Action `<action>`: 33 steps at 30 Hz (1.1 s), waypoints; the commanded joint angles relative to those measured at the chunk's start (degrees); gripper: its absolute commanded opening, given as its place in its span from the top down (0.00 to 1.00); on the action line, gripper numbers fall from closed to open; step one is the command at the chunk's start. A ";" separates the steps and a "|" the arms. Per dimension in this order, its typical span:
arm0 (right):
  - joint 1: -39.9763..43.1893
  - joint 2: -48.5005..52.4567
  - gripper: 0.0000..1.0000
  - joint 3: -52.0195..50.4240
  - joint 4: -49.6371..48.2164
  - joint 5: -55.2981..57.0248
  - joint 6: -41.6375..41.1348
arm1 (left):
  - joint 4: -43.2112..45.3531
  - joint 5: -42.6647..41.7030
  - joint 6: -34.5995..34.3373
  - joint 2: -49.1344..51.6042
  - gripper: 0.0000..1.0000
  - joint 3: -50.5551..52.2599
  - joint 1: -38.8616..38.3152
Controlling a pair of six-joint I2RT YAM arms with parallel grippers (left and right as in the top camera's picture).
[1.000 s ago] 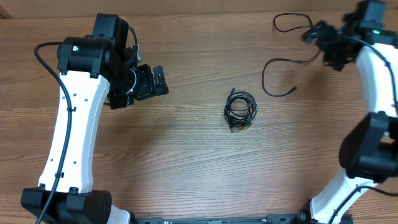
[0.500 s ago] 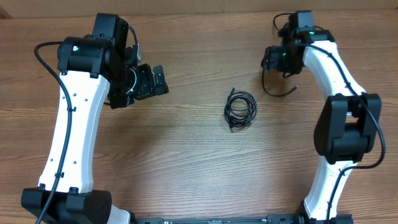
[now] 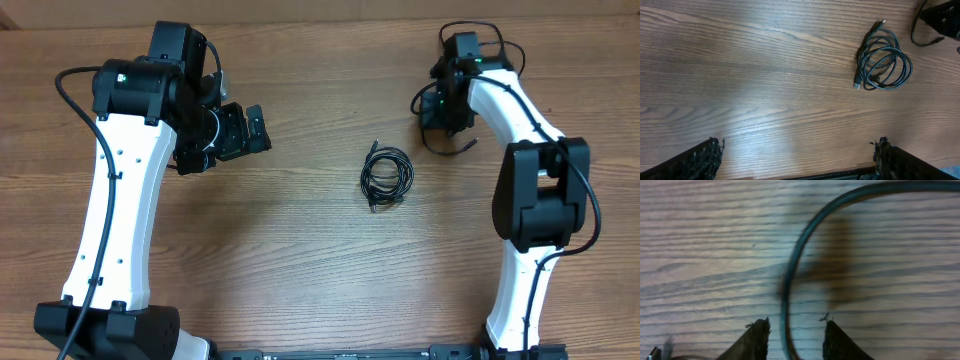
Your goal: Untangle cables
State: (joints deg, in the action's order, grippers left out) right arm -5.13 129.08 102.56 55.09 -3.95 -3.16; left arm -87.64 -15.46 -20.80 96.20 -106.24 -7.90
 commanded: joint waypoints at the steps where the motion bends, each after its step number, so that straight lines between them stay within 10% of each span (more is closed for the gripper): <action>1: -2.03 -0.04 0.69 -0.35 0.20 2.25 0.20 | 0.09 -0.63 0.46 -1.07 0.00 -0.74 -0.55; 33: -3.02 -0.02 0.86 -3.93 -1.38 4.35 -2.78 | 0.09 -0.63 0.46 -1.07 0.00 -0.74 -0.55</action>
State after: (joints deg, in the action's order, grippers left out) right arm -8.27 129.08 99.53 54.13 -0.69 -5.76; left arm -87.64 -15.49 -20.80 96.20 -106.24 -7.90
